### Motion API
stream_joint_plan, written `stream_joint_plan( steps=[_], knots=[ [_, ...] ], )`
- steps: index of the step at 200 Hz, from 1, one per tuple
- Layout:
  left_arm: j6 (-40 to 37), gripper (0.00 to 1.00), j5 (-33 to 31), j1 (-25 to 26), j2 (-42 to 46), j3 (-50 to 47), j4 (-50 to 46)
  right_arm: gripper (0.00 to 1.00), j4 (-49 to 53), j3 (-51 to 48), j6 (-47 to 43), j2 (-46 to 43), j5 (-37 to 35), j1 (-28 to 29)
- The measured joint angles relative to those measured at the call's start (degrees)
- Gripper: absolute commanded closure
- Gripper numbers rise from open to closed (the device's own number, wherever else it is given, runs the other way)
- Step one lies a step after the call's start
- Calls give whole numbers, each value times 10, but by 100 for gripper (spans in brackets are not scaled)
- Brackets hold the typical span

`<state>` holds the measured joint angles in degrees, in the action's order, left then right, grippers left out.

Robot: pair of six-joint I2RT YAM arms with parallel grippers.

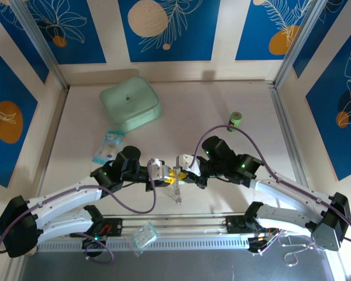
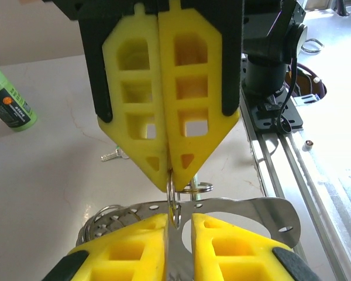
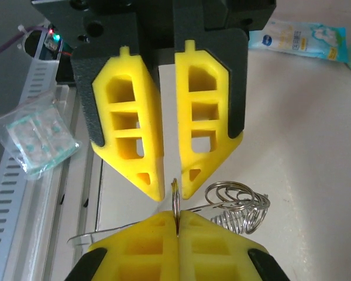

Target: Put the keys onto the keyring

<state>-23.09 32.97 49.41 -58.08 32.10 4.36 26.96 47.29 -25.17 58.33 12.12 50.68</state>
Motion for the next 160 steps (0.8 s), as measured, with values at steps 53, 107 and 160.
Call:
stream_joint_plan(
  steps=[53,107,160],
  knots=[
    [-1,98,4,0,-7,3,-10,100,35,35,-24,45,-32,29],
    [1,100,4,0,-9,3,-15,73,29,29,-23,41,-42,32],
    [34,100,14,0,5,-37,74,73,-111,-98,59,-68,20,-16]
  ],
)
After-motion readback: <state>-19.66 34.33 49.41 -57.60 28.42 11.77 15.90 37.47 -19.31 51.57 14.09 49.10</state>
